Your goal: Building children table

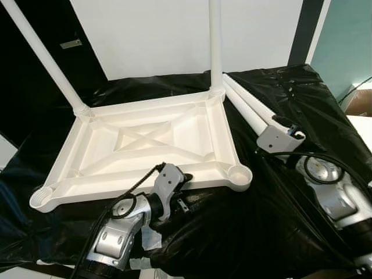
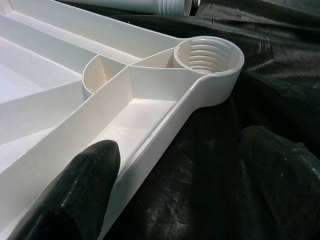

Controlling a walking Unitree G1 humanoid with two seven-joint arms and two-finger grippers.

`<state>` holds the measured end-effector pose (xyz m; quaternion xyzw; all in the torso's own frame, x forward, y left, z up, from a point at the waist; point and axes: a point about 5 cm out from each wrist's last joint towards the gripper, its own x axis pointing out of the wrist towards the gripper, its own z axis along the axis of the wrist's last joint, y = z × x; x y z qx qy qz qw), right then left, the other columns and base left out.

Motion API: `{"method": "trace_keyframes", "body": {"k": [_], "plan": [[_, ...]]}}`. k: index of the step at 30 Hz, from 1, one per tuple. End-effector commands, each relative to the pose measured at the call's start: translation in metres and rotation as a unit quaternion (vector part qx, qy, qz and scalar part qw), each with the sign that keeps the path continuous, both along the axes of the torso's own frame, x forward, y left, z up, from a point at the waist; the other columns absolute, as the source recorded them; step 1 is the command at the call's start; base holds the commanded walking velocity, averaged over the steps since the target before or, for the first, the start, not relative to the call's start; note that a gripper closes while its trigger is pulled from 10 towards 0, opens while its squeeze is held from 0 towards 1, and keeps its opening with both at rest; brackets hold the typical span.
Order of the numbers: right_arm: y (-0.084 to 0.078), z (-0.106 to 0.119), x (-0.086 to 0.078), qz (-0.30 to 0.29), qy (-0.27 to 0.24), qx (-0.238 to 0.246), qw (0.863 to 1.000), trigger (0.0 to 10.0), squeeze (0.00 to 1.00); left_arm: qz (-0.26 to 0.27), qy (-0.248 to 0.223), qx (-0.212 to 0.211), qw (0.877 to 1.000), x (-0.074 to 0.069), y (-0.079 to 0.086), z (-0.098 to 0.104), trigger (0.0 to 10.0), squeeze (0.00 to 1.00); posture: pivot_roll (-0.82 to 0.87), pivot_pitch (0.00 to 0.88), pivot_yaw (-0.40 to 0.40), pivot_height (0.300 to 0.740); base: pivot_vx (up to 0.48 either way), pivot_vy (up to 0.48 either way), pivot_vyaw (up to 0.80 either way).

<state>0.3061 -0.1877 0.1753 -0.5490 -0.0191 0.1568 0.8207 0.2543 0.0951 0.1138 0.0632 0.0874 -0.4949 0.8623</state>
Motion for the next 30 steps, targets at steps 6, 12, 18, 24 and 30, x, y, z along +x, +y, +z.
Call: {"method": "trace_keyframes", "body": {"k": [6,12,18,24,30], "plan": [[0.001,-0.003,-0.009,0.006,0.020,-0.022,1.000,10.0,0.00,0.010,-0.009,0.031,0.999,0.005,0.012,-0.005,10.0,0.00,-0.06,0.000,0.110,0.740,0.000,0.000,0.00],[-0.013,-0.019,-0.008,-0.005,0.062,-0.072,0.996,10.0,0.00,0.043,-0.016,0.021,0.999,0.014,0.015,0.002,10.0,0.00,-0.06,0.000,0.113,0.740,0.000,0.000,0.00],[-0.026,-0.014,-0.002,-0.028,0.074,-0.115,0.990,10.0,0.00,0.044,-0.002,0.005,0.999,0.012,0.015,0.006,10.0,0.00,-0.06,0.000,0.106,0.740,0.000,0.000,0.00],[-0.028,-0.022,0.012,-0.026,0.064,-0.141,0.988,10.0,0.00,0.040,-0.006,0.008,0.999,0.013,0.014,0.004,10.0,0.00,-0.05,0.000,0.106,0.740,0.000,0.000,0.00],[-0.018,-0.022,0.026,-0.014,0.048,-0.145,0.988,10.0,0.00,0.042,-0.008,0.006,0.999,0.014,0.013,0.006,10.0,0.00,-0.03,0.000,0.105,0.740,0.000,0.000,0.00]]}}
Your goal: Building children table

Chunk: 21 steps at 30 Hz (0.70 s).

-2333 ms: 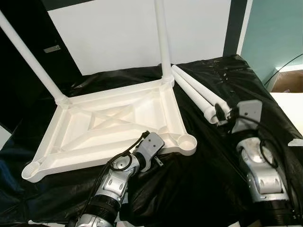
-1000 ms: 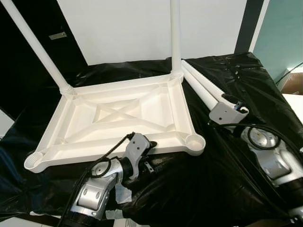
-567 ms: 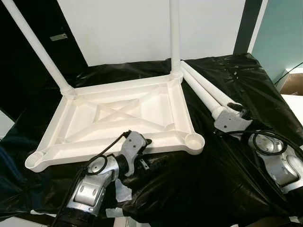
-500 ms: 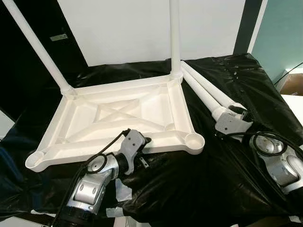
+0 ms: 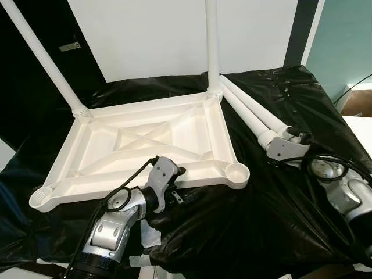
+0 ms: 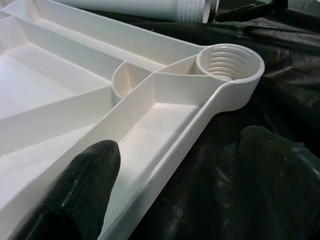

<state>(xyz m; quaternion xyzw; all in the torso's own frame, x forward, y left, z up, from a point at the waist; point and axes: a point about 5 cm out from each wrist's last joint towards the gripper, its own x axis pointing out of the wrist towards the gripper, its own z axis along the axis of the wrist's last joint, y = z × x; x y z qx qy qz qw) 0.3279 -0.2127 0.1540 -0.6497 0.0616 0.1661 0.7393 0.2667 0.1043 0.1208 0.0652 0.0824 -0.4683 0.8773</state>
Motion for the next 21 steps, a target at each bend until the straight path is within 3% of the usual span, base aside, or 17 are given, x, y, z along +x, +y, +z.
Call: {"method": "trace_keyframes", "body": {"k": [1,12,13,14,15,16,17,18,19,21], "plan": [[0.009,-0.001,0.006,0.016,-0.004,-0.006,1.000,10.0,0.00,0.013,0.000,0.006,1.000,0.001,0.004,-0.001,10.0,0.00,-0.03,0.000,0.104,0.740,0.000,0.000,0.00],[0.019,-0.002,0.020,0.030,-0.015,-0.008,0.999,10.0,0.00,0.011,0.003,0.009,1.000,-0.003,0.005,-0.003,10.0,0.00,-0.01,0.000,0.103,0.740,0.000,0.000,0.00],[0.020,-0.008,0.025,0.030,-0.017,-0.013,0.999,8.5,0.00,0.012,0.003,0.010,1.000,-0.003,0.006,-0.003,10.0,0.00,-0.01,0.000,0.103,0.740,0.000,0.000,0.00],[0.020,-0.008,0.025,0.030,-0.017,-0.013,0.999,8.5,0.00,0.012,0.003,0.010,1.000,-0.003,0.006,-0.003,10.0,0.00,-0.01,0.000,0.103,0.740,0.000,0.000,0.00],[0.021,-0.013,0.028,0.030,-0.019,-0.019,0.999,6.6,0.00,0.012,0.002,0.010,1.000,-0.003,0.006,-0.003,10.0,0.00,0.00,0.000,0.104,0.740,0.000,0.000,0.00],[0.021,-0.013,0.028,0.030,-0.019,-0.019,0.999,6.6,0.00,0.012,0.002,0.010,1.000,-0.003,0.006,-0.003,10.0,0.00,0.00,0.000,0.104,0.740,0.000,0.000,0.00],[0.022,-0.019,0.032,0.030,-0.026,-0.028,0.999,4.1,0.00,0.012,0.001,0.011,1.000,-0.003,0.006,-0.003,10.0,0.00,0.00,0.000,0.104,0.740,0.000,0.000,0.00],[0.022,-0.019,0.032,0.030,-0.026,-0.028,0.999,4.1,0.00,0.012,0.001,0.011,1.000,-0.003,0.006,-0.003,10.0,0.00,0.00,0.000,0.104,0.740,0.000,0.000,0.00],[0.024,-0.023,0.033,0.032,-0.031,-0.033,0.998,0.0,0.00,0.013,0.000,0.011,1.000,-0.003,0.006,-0.003,10.0,0.00,0.01,0.000,0.101,0.740,0.000,0.000,0.00],[0.027,-0.028,0.033,0.034,-0.033,-0.032,0.998,0.0,0.00,0.014,0.000,0.011,1.000,-0.003,0.006,-0.003,10.0,0.00,0.01,0.000,0.101,0.740,0.000,0.000,0.00]]}}
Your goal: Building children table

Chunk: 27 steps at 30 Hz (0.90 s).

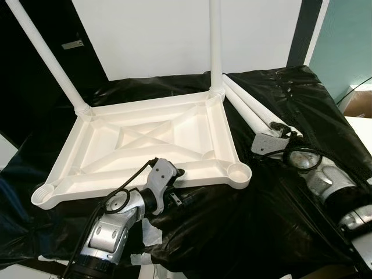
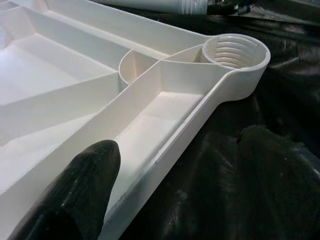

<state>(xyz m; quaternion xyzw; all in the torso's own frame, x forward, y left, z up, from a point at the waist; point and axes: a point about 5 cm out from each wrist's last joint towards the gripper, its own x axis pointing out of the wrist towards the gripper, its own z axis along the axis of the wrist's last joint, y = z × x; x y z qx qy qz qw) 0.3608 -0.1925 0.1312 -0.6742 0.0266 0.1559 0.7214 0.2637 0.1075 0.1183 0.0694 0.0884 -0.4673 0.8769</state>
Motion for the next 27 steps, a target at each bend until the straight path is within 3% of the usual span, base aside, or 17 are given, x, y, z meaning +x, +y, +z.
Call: {"method": "trace_keyframes", "body": {"k": [1,5,9,10,12,13,14,18,19,20,21,22,23,24,25,26,27], "plan": [[0.010,-0.009,-0.001,0.013,-0.002,0.006,1.000,0.0,0.00,0.017,-0.004,0.004,1.000,0.000,0.003,0.000,10.0,0.00,0.01,0.000,0.101,0.740,0.000,0.000,0.00],[0.015,-0.017,-0.010,-0.005,-0.039,0.052,0.998,0.0,0.00,0.023,-0.003,0.002,1.000,-0.002,0.003,-0.002,10.0,0.00,0.02,0.000,0.091,0.740,0.000,0.000,0.00],[0.015,-0.019,-0.012,-0.012,-0.056,0.063,0.996,0.0,0.00,0.024,-0.003,0.002,1.000,-0.003,0.003,-0.003,10.0,0.00,0.02,0.000,0.091,0.740,0.000,0.000,0.00],[0.016,-0.019,-0.015,-0.021,-0.086,0.074,0.993,0.0,0.00,0.026,-0.002,-0.001,1.000,-0.003,0.003,-0.003,10.0,0.00,0.01,0.000,0.093,0.740,0.000,0.000,0.00],[0.016,-0.016,-0.023,-0.035,-0.166,0.094,0.981,0.0,0.00,0.029,0.000,-0.029,0.999,0.000,0.001,0.001,10.0,0.00,-0.01,0.000,0.099,0.740,0.000,0.000,0.00],[0.016,-0.016,-0.023,-0.035,-0.166,0.094,0.981,0.0,0.00,0.029,0.000,-0.029,0.999,0.000,0.001,0.001,10.0,0.00,-0.01,0.000,0.099,0.740,0.000,0.000,0.00],[0.018,-0.014,-0.029,-0.036,-0.204,0.101,0.973,0.0,0.00,0.026,0.000,-0.059,0.998,0.002,-0.001,0.007,10.0,0.00,-0.02,0.000,0.102,0.740,0.000,0.000,0.00],[0.020,-0.011,-0.033,-0.034,-0.234,0.108,0.966,0.0,0.00,0.023,0.000,-0.088,0.996,0.004,-0.003,0.012,10.0,0.00,-0.03,0.000,0.108,0.740,0.000,0.000,0.00],[0.023,-0.008,-0.037,-0.026,-0.264,0.109,0.958,0.0,0.00,0.018,0.001,-0.128,0.992,0.006,-0.005,0.019,10.0,0.00,-0.05,0.000,0.117,0.740,0.000,0.000,0.00],[0.023,-0.008,-0.037,-0.026,-0.264,0.109,0.958,0.0,0.00,0.018,0.001,-0.128,0.992,0.006,-0.005,0.019,10.0,0.00,-0.05,0.000,0.117,0.740,0.000,0.000,0.00],[0.026,-0.002,-0.042,-0.014,-0.301,0.106,0.948,0.0,0.00,0.011,0.005,-0.179,0.984,0.009,-0.006,0.028,10.0,0.83,-0.06,0.000,0.119,0.740,0.000,0.000,0.00],[0.026,-0.002,-0.042,-0.014,-0.301,0.106,0.948,0.0,0.00,0.011,0.005,-0.179,0.984,0.009,-0.006,0.028,10.0,0.83,-0.06,0.000,0.119,0.740,0.000,0.000,0.00],[0.029,0.005,-0.048,-0.006,-0.340,0.106,0.935,0.0,0.00,0.007,0.007,-0.218,0.976,0.011,-0.007,0.035,10.0,1.00,-0.07,0.000,0.120,0.740,0.000,0.000,0.00],[0.029,0.005,-0.048,-0.006,-0.340,0.106,0.935,0.0,0.00,0.007,0.007,-0.218,0.976,0.011,-0.007,0.035,10.0,1.00,-0.07,0.000,0.120,0.740,0.000,0.000,0.00],[0.031,0.010,-0.054,0.003,-0.372,0.101,0.922,7.6,0.00,0.006,0.010,-0.248,0.969,0.014,-0.008,0.040,10.0,0.29,-0.07,0.000,0.120,0.740,0.000,0.000,0.00],[0.033,0.012,-0.059,0.014,-0.390,0.097,0.915,10.0,0.00,0.011,0.015,-0.272,0.962,0.016,-0.007,0.043,10.0,0.00,-0.08,0.000,0.120,0.740,0.000,0.000,0.00],[0.033,0.012,-0.059,0.014,-0.390,0.097,0.915,10.0,0.00,0.011,0.015,-0.272,0.962,0.016,-0.007,0.043,10.0,0.00,-0.08,0.000,0.120,0.740,0.000,0.000,0.00]]}}
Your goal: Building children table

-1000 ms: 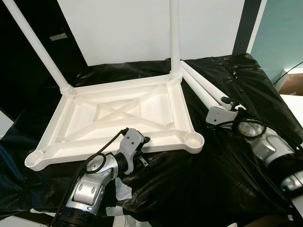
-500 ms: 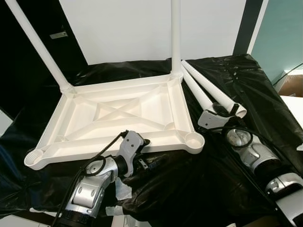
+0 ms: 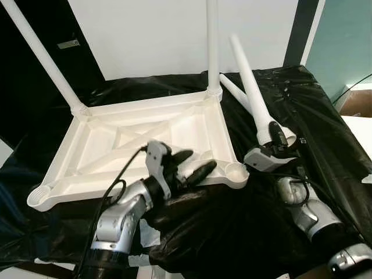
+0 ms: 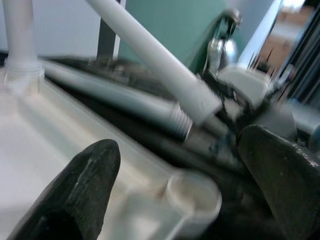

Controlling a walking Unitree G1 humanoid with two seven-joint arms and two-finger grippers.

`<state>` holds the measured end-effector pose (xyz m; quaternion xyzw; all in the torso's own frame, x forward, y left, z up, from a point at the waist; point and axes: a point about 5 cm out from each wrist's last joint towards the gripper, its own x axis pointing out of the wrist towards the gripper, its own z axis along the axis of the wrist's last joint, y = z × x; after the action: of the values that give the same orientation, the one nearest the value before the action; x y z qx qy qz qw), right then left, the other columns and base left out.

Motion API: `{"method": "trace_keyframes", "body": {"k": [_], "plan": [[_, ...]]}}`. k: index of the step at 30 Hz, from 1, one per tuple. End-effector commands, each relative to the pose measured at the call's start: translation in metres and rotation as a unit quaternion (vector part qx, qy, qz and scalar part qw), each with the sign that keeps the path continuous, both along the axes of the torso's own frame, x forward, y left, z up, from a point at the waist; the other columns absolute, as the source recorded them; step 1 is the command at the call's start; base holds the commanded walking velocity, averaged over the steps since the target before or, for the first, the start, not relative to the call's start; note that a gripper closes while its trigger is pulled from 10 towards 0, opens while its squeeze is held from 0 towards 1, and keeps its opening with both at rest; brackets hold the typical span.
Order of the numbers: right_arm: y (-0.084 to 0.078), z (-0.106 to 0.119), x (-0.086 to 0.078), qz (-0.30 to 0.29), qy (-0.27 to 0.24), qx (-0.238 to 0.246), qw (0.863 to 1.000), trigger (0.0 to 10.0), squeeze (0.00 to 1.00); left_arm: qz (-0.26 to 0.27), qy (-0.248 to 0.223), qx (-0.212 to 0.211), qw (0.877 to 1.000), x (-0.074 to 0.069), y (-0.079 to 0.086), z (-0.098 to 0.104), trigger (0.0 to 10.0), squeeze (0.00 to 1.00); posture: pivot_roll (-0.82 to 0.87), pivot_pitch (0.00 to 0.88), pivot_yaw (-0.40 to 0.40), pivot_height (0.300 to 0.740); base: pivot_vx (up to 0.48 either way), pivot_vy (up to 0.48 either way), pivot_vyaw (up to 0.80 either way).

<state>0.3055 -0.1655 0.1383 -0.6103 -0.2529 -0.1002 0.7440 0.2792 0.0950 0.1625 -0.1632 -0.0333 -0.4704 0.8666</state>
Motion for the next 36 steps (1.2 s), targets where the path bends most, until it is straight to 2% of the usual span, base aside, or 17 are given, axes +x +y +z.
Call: {"method": "trace_keyframes", "body": {"k": [1,3,4,5,6,8,10,11,14,18,22,23,24,26,36], "plan": [[0.006,0.005,-0.003,0.012,-0.029,-0.005,1.000,10.0,0.00,0.003,0.013,-0.012,1.000,0.001,0.005,-0.001,10.0,0.00,-0.08,0.000,0.120,0.740,0.000,0.000,0.00],[0.011,0.003,-0.012,0.058,-0.025,-0.006,0.998,10.0,0.00,0.009,0.034,-0.044,0.998,0.005,0.006,-0.001,10.0,0.00,-0.08,0.000,0.116,0.740,0.000,0.000,0.00],[0.016,0.003,-0.019,0.086,-0.034,-0.031,0.995,10.0,0.00,0.012,0.048,-0.065,0.997,0.006,0.007,-0.001,10.0,0.00,-0.08,0.000,0.113,0.740,0.000,0.000,0.00],[0.016,0.003,-0.019,0.086,-0.034,-0.031,0.995,10.0,0.00,0.012,0.048,-0.065,0.997,0.006,0.007,-0.001,10.0,0.00,-0.08,0.000,0.113,0.740,0.000,0.000,0.00],[0.018,0.003,-0.025,0.100,-0.051,-0.054,0.992,10.0,0.00,0.013,0.059,-0.083,0.995,0.007,0.007,-0.001,10.0,0.00,-0.08,0.000,0.113,0.740,0.000,0.000,0.00],[0.018,0.003,-0.025,0.100,-0.051,-0.054,0.992,10.0,0.00,0.013,0.059,-0.083,0.995,0.007,0.007,-0.001,10.0,0.00,-0.08,0.000,0.113,0.740,0.000,0.000,0.00],[0.020,0.005,-0.037,0.115,-0.093,-0.095,0.984,10.0,0.00,0.015,0.076,-0.109,0.991,0.009,0.005,-0.002,10.0,0.00,-0.08,0.000,0.110,0.740,0.000,0.000,0.00],[0.020,0.005,-0.037,0.115,-0.093,-0.095,0.984,10.0,0.00,0.015,0.076,-0.109,0.991,0.009,0.005,-0.002,10.0,0.00,-0.08,0.000,0.110,0.740,0.000,0.000,0.00],[0.019,0.005,-0.047,0.130,-0.139,-0.153,0.970,10.0,0.00,0.015,0.096,-0.135,0.986,0.013,0.000,-0.004,10.0,0.00,-0.08,0.000,0.112,0.740,0.000,0.000,0.00],[0.016,0.009,-0.051,0.128,-0.162,-0.162,0.965,10.0,0.00,0.006,0.104,-0.142,0.984,0.018,-0.007,-0.002,10.0,0.00,-0.08,0.000,0.116,0.740,0.000,0.000,0.00],[0.013,0.010,-0.054,0.131,-0.164,-0.168,0.963,10.0,0.00,-0.006,0.111,-0.162,0.980,0.024,-0.013,0.004,10.0,0.00,-0.10,0.000,0.124,0.740,0.000,0.000,0.00],[0.012,0.006,-0.055,0.136,-0.154,-0.174,0.963,10.0,0.00,-0.013,0.115,-0.187,0.976,0.028,-0.015,0.010,10.0,0.00,-0.10,0.000,0.124,0.740,0.000,0.000,0.00],[0.012,0.006,-0.055,0.136,-0.154,-0.174,0.963,10.0,0.00,-0.013,0.115,-0.187,0.976,0.028,-0.015,0.010,10.0,0.00,-0.10,0.000,0.124,0.740,0.000,0.000,0.00],[0.010,0.000,-0.058,0.145,-0.145,-0.187,0.961,10.0,0.00,-0.025,0.122,-0.223,0.967,0.035,-0.017,0.021,10.0,0.00,-0.10,0.000,0.130,0.740,0.000,0.000,0.00],[0.006,-0.012,-0.062,0.181,-0.137,-0.226,0.947,10.0,0.00,-0.026,0.134,-0.251,0.958,0.050,-0.024,0.030,10.0,0.00,-0.11,0.000,0.139,0.740,0.000,0.000,0.00]]}}
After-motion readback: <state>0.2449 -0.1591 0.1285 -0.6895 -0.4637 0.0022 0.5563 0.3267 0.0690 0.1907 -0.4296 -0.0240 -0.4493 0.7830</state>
